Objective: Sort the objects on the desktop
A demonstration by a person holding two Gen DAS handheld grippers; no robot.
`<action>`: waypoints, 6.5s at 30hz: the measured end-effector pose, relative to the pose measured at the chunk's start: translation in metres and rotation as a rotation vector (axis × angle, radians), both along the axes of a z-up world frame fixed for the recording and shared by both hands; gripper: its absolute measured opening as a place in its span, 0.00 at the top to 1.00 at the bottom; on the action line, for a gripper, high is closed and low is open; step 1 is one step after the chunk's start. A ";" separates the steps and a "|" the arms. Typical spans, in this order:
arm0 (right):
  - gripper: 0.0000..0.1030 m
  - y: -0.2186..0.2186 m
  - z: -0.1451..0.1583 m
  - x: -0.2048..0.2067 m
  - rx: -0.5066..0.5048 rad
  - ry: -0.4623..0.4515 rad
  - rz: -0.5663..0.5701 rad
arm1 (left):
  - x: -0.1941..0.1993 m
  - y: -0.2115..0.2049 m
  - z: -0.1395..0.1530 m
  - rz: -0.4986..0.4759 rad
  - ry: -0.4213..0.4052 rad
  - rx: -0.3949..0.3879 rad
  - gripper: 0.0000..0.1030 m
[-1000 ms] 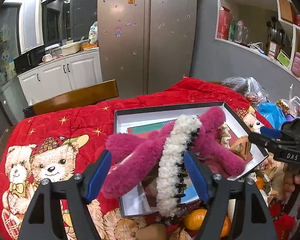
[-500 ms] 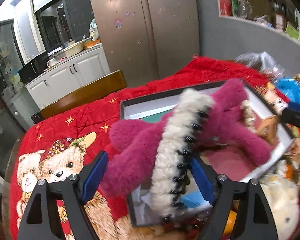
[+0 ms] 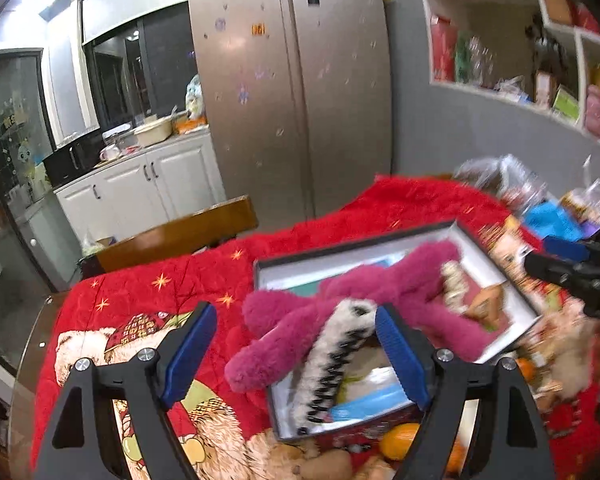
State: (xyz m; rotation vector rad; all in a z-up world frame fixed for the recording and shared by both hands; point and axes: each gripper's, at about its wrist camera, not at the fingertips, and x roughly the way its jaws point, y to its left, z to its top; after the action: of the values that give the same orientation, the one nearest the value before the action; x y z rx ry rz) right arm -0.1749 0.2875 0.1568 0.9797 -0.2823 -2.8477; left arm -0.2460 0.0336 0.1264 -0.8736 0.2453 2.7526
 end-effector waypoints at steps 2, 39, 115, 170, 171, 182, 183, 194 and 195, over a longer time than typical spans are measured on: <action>0.06 -0.005 0.014 0.009 0.002 0.029 0.003 | 0.010 -0.001 0.014 -0.008 0.013 0.025 0.19; 0.00 -0.096 0.023 0.199 0.215 0.245 0.019 | 0.183 -0.015 -0.015 0.101 0.116 0.049 0.16; 0.94 -0.085 -0.064 0.169 -0.088 -0.029 0.283 | 0.173 -0.019 -0.073 -0.042 -0.113 0.059 0.93; 0.98 -0.076 -0.064 0.185 -0.003 -0.061 0.284 | 0.188 -0.022 -0.055 -0.126 -0.101 0.155 0.93; 0.97 -0.079 -0.069 0.184 0.023 -0.075 0.292 | 0.188 -0.022 -0.055 -0.127 -0.104 0.158 0.93; 0.75 -0.096 -0.095 0.179 0.158 -0.163 0.287 | 0.185 -0.025 -0.058 -0.106 -0.120 0.161 0.93; 0.75 -0.094 -0.097 0.178 0.155 -0.171 0.282 | 0.185 -0.024 -0.058 -0.109 -0.119 0.159 0.93; 0.76 -0.095 -0.096 0.177 0.141 -0.160 0.274 | 0.189 -0.015 -0.064 -0.137 -0.131 0.152 0.93; 0.77 -0.096 -0.096 0.177 0.146 -0.156 0.274 | 0.189 -0.015 -0.064 -0.138 -0.133 0.154 0.93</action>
State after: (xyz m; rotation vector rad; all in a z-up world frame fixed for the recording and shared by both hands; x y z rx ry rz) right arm 0.0024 0.1920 0.0612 1.1703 0.0453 -2.5771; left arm -0.0572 0.0186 0.0624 -0.9558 0.0647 2.5349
